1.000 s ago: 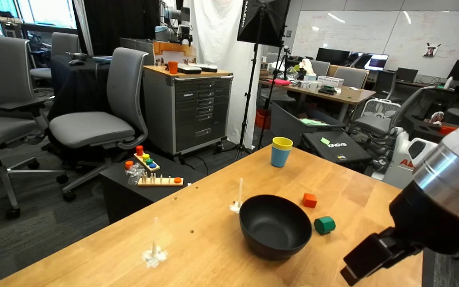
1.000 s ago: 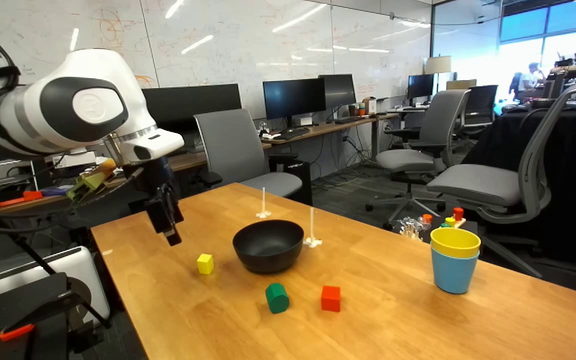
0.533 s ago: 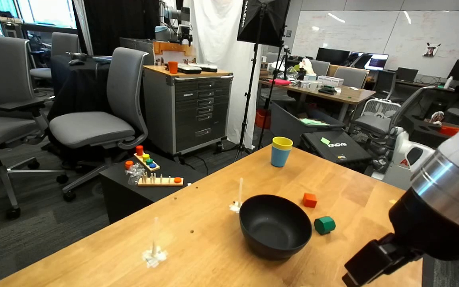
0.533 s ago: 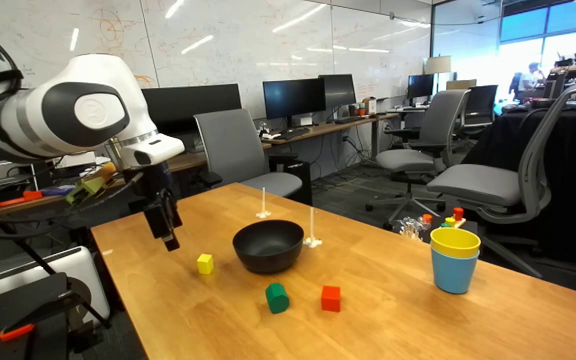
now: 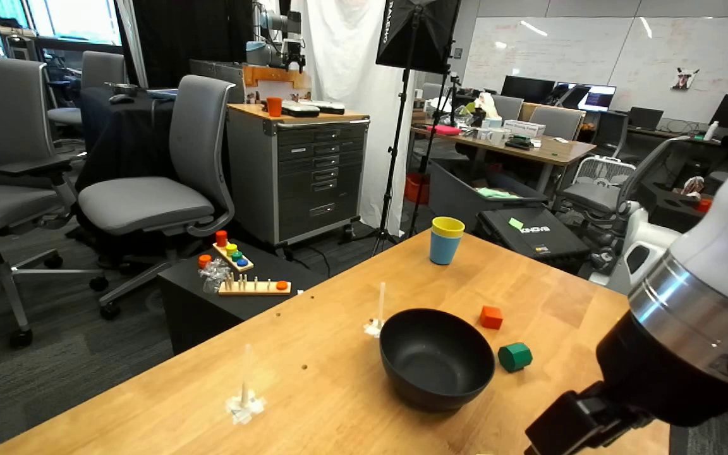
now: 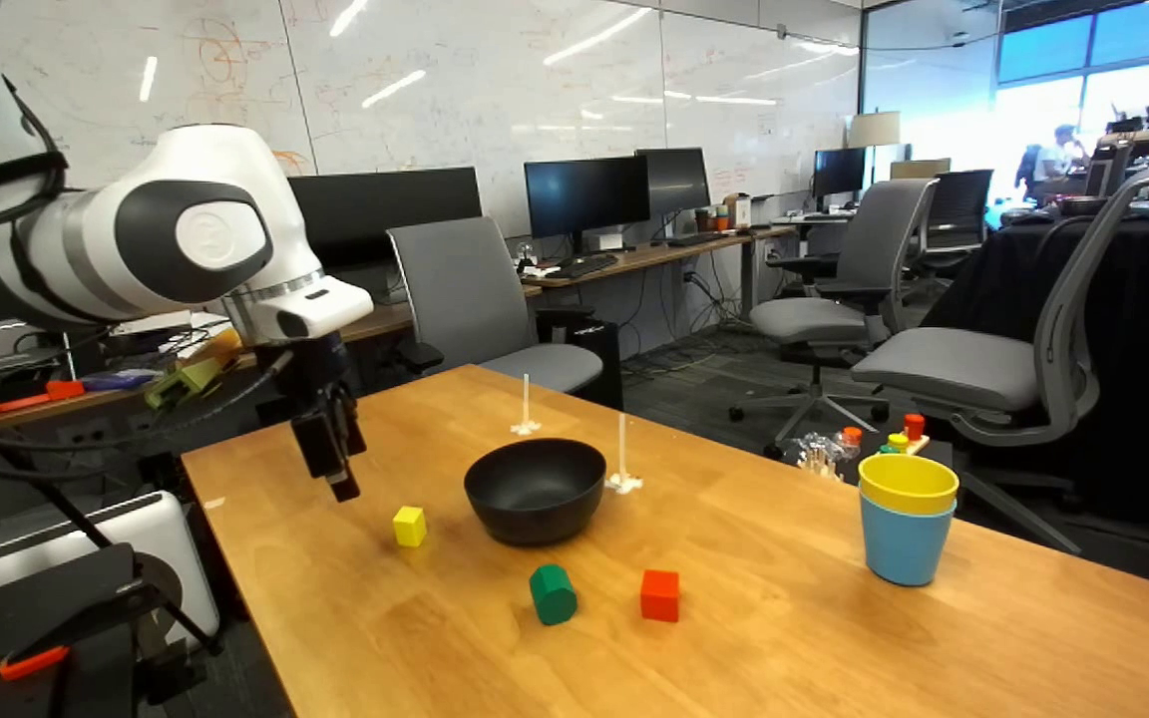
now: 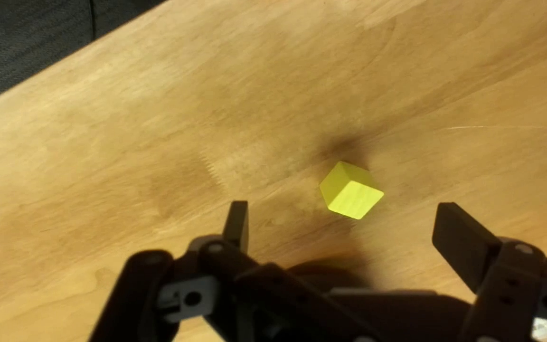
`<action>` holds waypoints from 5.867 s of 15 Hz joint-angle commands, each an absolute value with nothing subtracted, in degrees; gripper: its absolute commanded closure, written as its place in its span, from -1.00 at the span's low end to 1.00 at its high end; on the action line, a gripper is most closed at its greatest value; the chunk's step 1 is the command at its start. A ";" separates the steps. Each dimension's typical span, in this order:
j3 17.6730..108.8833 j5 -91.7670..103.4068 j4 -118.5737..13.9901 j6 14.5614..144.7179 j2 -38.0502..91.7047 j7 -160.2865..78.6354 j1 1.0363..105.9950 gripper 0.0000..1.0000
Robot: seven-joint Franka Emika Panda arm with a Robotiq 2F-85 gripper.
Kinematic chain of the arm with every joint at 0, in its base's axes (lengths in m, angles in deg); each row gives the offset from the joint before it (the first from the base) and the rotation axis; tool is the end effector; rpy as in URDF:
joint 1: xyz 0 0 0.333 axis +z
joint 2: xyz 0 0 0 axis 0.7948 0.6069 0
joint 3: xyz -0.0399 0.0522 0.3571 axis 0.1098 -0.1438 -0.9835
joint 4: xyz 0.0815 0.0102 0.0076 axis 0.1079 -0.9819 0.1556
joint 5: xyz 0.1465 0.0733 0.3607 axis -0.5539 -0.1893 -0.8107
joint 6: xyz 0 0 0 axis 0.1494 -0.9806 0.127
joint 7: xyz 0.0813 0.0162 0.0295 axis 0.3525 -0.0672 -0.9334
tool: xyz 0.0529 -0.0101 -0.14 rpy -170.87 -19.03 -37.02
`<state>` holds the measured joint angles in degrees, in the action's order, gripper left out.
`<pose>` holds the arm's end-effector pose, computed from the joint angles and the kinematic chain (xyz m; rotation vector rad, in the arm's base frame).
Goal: Put the yellow, green and orange blocks inside the black bowl
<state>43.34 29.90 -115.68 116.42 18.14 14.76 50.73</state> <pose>0.3998 0.1347 0.1979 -3.0506 0.5369 -0.2424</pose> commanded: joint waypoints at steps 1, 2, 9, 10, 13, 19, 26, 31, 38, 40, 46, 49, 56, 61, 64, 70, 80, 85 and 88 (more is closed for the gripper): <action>45.99 34.42 -111.27 116.29 22.39 19.96 53.53 -1.00; 46.66 35.46 -110.31 116.11 23.54 20.89 54.23 -1.00; 54.44 42.93 -101.96 115.26 32.83 27.81 63.01 -1.00; 55.98 43.96 -100.69 115.55 34.04 29.11 64.66 -1.00; 59.68 45.63 -97.18 115.75 37.60 31.87 68.75 -1.00; 62.43 44.37 -93.65 115.39 42.86 32.36 72.73 -0.92; 61.63 43.16 -92.58 115.62 44.71 31.73 72.41 0.20; 61.09 43.00 -93.19 115.72 43.55 31.24 71.87 0.78; 55.26 39.53 -94.74 110.51 39.26 25.58 66.30 0.83; 52.40 37.52 -94.80 107.64 37.15 22.46 63.75 0.83; 50.17 35.46 -92.95 102.65 31.52 17.73 61.11 0.83; 51.61 36.63 -91.15 101.36 31.12 18.40 61.42 0.83; 56.62 30.69 -85.76 101.20 35.99 15.29 62.81 0.83; 60.63 21.90 -79.28 100.46 40.23 11.18 64.24 0.83; 62.59 19.27 -76.57 100.66 42.82 10.31 65.44 0.83; 64.81 16.44 -75.66 102.37 48.10 9.43 67.04 0.83; 65.41 14.97 -76.13 101.88 48.83 7.69 69.42 -0.62; 64.35 14.57 -77.55 101.44 44.91 4.72 70.31 -1.00; 63.38 14.02 -78.48 100.90 41.79 2.19 70.20 -1.00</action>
